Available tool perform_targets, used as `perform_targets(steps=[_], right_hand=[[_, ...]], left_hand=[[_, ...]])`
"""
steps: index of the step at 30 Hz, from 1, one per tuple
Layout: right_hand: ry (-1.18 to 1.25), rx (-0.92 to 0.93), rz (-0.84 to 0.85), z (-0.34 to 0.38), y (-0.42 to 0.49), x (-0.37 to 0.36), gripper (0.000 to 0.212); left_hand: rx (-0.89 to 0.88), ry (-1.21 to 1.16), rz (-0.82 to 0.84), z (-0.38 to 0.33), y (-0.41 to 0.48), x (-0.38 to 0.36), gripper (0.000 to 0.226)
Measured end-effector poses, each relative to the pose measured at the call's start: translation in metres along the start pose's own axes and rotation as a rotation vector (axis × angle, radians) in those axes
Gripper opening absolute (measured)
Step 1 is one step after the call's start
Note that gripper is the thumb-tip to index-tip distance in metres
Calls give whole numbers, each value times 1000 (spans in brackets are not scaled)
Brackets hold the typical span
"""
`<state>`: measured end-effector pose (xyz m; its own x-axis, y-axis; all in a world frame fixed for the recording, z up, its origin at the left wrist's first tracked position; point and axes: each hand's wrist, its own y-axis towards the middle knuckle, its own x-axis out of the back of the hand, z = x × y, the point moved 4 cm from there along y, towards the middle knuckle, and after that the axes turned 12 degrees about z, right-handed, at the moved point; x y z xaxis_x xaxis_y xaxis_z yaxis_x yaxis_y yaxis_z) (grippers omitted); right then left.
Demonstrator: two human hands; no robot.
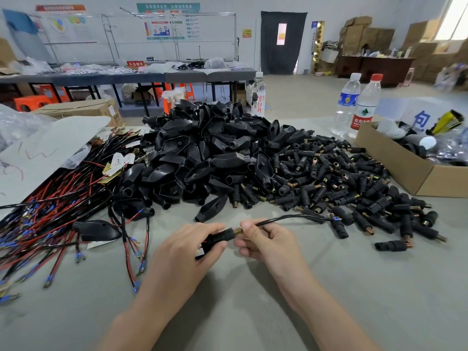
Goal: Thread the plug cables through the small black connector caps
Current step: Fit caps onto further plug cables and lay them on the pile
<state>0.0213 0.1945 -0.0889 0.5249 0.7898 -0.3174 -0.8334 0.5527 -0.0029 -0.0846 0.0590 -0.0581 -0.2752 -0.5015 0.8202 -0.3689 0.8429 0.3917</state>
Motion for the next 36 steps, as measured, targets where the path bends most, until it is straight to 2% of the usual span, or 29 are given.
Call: perform_targets(steps=[11, 21, 24, 26, 31, 36], right_hand=[[-19, 39, -57, 2, 3, 4, 16], [-49, 55, -109, 5, 2, 5, 17], [-19, 47, -115, 5, 1, 6, 19], [1, 44, -137, 5, 1, 9, 20], [117, 39, -215, 8, 3, 23, 19], [179, 50, -241, 11, 3, 28, 20]], left_hand=[[10, 24, -1, 2, 1, -5, 16], [15, -37, 12, -2, 1, -5, 24], [15, -41, 30, 0, 2, -6, 19], [49, -129, 55, 3, 2, -6, 16], [264, -566, 129, 16, 2, -14, 26], [292, -897, 261, 17, 4, -14, 29]])
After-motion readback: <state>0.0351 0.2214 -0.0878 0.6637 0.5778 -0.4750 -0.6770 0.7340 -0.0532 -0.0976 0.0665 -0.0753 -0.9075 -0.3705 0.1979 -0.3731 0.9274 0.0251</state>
